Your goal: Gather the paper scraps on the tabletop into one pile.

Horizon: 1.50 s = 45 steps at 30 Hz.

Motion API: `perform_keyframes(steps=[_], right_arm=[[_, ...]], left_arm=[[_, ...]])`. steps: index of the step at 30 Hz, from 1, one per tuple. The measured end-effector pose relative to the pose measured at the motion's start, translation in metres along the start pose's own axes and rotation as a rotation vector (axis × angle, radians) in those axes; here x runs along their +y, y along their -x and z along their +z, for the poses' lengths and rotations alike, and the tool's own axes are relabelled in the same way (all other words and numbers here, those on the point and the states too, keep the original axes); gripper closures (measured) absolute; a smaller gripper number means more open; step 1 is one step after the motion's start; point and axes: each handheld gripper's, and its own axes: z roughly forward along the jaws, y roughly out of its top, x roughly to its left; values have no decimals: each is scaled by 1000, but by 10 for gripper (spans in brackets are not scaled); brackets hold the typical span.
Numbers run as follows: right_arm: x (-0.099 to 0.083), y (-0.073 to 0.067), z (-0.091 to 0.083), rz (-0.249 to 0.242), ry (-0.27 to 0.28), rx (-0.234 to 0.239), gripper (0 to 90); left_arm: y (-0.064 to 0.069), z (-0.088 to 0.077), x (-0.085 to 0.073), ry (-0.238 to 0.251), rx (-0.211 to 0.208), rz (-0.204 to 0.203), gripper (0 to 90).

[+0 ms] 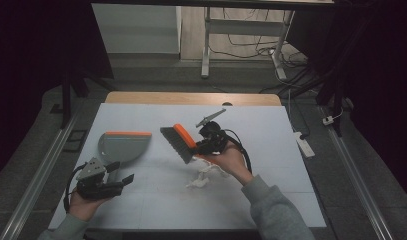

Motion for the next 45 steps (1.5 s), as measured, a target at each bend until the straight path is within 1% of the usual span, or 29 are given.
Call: perform_keyframes(steps=[2, 5, 8, 9, 11, 12, 14, 15, 16, 19, 22, 24, 26, 29, 31, 33, 34, 37, 38, 39, 40, 42, 43, 45], right_arm=[[-10, -8, -4, -29, -50, 17, 696], [-26, -20, -8, -91, -124, 52, 695], [-37, -31, -6, -131, -208, 94, 696], [-39, -34, -4, -144, -234, 94, 695], [-41, -39, 1, -170, -278, 63, 696], [-40, -38, 4, -181, -289, 44, 696], [-37, -35, 8, -203, -302, -13, 696], [-34, -32, 10, -208, -301, -34, 696], [-31, -29, 11, -209, -296, -46, 696], [-21, -19, 13, -223, -274, -113, 696], [-15, -9, 13, -216, -232, -145, 696], [-15, -4, 8, -196, -208, -115, 696], [-20, -4, -2, -182, -166, -95, 696], [-31, -4, -26, -143, -93, -91, 696], [-41, -1, -43, -134, -69, -93, 696], [-52, 5, -60, -115, -57, -107, 696], [-58, 8, -68, -98, -60, -120, 696], [-76, 17, -85, -78, -85, -144, 696], [-83, 21, -89, -48, -89, -154, 696], [-89, 25, -92, -1, -89, -164, 695], [-96, 29, -94, 53, -84, -177, 696], [-108, 34, -94, 165, -92, -204, 696], [-114, 37, -94, 216, -97, -207, 696], [-122, 40, -91, 283, -109, -189, 696]], left_arm=[[0, 1, 0, -1, -1, 2, 286], [1, 2, 1, -5, -4, 5, 286], [2, 4, 2, -10, -7, 8, 286], [2, 5, 2, -10, -7, 11, 287], [3, 5, 2, -10, -6, 13, 286], [3, 5, 3, -10, -6, 13, 287], [3, 5, 3, -11, -7, 13, 286], [3, 5, 2, -11, -7, 13, 287], [2, 5, 2, -11, -6, 13, 286], [1, 4, 1, -10, -3, 6, 286], [0, 4, 1, -9, -2, 6, 286], [0, 3, 1, -9, -5, 7, 286], [0, 3, 0, -8, -3, 6, 287], [-1, 3, 0, -7, -1, 2, 287], [-1, 3, 0, -7, -1, 3, 286], [0, 3, 1, -8, -4, 8, 287], [1, 3, 1, -6, -4, 9, 286], [2, 4, 2, -9, -7, 14, 286], [2, 4, 2, -9, -6, 15, 287], [2, 4, 2, -10, -7, 15, 286], [2, 5, 2, -10, -7, 15, 286], [2, 5, 3, -9, -7, 15, 287], [2, 5, 3, -7, -7, 15, 287], [2, 5, 3, -6, -8, 15, 286]])
